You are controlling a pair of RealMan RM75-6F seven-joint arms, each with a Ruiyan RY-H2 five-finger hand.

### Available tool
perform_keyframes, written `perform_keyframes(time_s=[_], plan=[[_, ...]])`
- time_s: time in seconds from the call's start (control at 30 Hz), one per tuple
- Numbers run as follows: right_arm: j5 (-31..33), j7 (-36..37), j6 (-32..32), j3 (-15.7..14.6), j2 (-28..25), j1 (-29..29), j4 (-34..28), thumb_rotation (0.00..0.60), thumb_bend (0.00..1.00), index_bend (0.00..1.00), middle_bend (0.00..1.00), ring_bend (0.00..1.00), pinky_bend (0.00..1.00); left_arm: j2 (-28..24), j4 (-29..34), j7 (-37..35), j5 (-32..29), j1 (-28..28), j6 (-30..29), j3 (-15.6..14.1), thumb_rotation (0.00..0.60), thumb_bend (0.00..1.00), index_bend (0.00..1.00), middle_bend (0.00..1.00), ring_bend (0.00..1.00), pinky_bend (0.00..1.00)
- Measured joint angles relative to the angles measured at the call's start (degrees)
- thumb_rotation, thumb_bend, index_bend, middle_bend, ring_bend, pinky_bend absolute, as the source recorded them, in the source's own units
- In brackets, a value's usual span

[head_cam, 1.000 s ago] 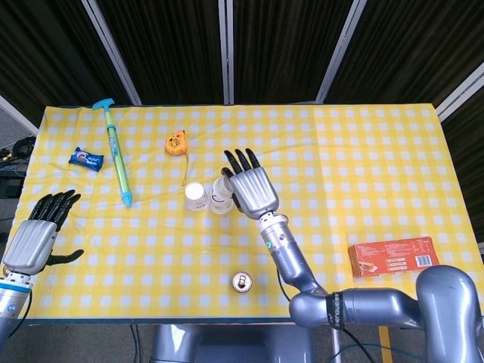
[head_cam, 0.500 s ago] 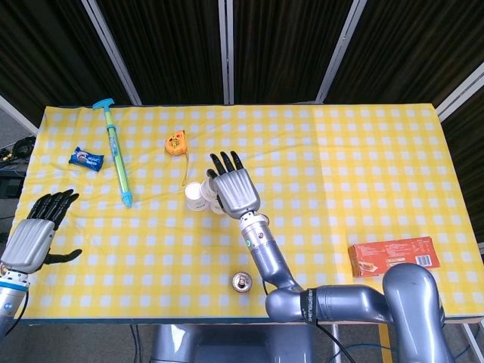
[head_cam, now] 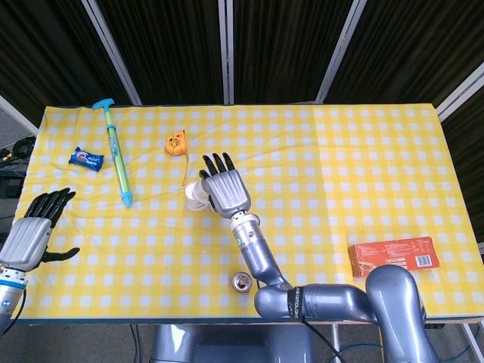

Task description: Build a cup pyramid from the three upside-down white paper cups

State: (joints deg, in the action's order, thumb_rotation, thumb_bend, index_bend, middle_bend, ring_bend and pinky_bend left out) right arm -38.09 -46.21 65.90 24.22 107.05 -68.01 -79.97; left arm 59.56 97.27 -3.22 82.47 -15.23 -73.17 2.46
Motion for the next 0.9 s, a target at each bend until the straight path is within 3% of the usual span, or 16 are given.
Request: perform_keyframes(time_s=[0.33, 0.7, 0.9], plan=[[0.7, -1.2, 0.0, -0.4, -0.4, 0.2, -0.9, 0.6, 0.21, 0.25, 0.0, 0.0, 0.05, -0.2, 0.2, 0.2, -0.1, -0.2, 0.5, 0.0, 0.6, 0.12, 0.0, 0.0, 0.0, 0.0], [0.9, -4.2, 4.5, -0.6, -3.4, 1.5, -8.5, 0.6, 0.18, 0.2, 0.0, 0.0, 0.05, -0.3, 0.3, 0.8, -1.3, 0.1, 0.2, 0.5, 0.6, 0.12, 0.0, 0.0, 0.0, 0.0], [-0.6, -5.7, 8.1, -1.2, -7.6, 3.5, -14.3, 0.6, 0.18, 0.2, 0.0, 0.0, 0.05, -0.2, 0.3, 1.2, -1.5, 0.3, -0.2, 0.6, 0.6, 0.12, 0.0, 0.0, 0.0, 0.0]])
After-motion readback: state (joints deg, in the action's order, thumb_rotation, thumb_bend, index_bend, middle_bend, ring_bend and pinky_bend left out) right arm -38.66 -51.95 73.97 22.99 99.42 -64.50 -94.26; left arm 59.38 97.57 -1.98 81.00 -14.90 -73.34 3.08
